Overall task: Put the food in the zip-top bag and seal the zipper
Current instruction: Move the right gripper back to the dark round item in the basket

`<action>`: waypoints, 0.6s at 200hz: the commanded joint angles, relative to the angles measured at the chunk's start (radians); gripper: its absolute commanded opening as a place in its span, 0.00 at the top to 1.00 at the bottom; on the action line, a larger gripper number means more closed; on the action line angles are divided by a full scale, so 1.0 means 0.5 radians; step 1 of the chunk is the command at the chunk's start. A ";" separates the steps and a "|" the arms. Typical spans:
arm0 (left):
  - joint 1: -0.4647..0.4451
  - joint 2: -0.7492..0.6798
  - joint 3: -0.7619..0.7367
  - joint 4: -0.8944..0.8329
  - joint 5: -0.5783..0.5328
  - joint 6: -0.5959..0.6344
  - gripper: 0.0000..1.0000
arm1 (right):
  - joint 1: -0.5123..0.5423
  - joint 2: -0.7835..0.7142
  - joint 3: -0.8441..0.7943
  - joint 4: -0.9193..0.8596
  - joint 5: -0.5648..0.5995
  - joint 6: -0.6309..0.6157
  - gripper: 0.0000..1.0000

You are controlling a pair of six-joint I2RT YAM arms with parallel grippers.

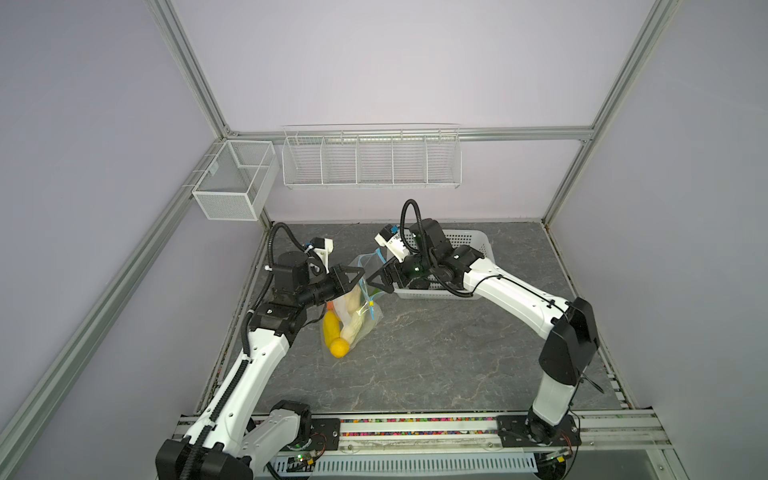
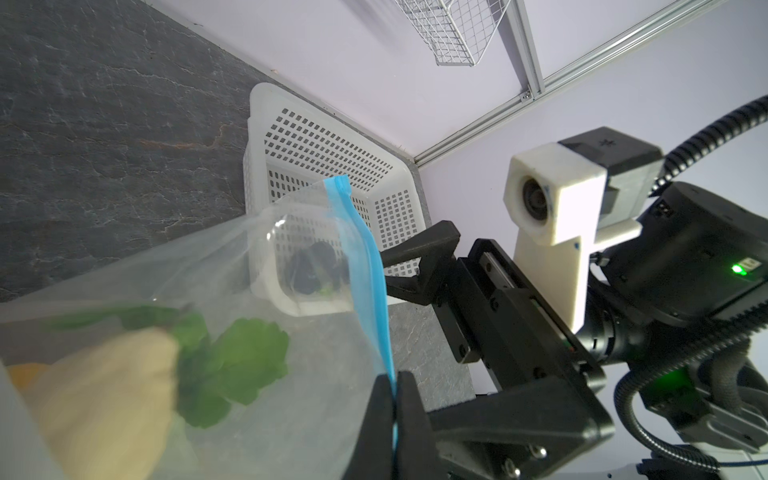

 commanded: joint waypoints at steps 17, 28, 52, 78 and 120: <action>-0.006 0.012 -0.028 0.072 -0.020 -0.031 1.00 | -0.004 -0.119 -0.064 0.038 0.006 -0.011 0.04; -0.006 0.012 -0.029 0.075 -0.027 -0.032 1.00 | -0.008 -0.161 -0.087 0.036 0.024 -0.003 0.03; -0.005 0.012 -0.043 0.083 -0.050 -0.032 1.00 | -0.028 -0.272 -0.163 0.042 0.051 0.021 0.01; -0.007 0.049 -0.052 0.120 -0.025 -0.042 1.00 | -0.101 -0.349 -0.230 0.026 0.104 -0.013 0.01; -0.005 0.124 -0.061 0.244 0.034 -0.101 1.00 | -0.268 -0.401 -0.339 -0.027 0.254 0.027 0.08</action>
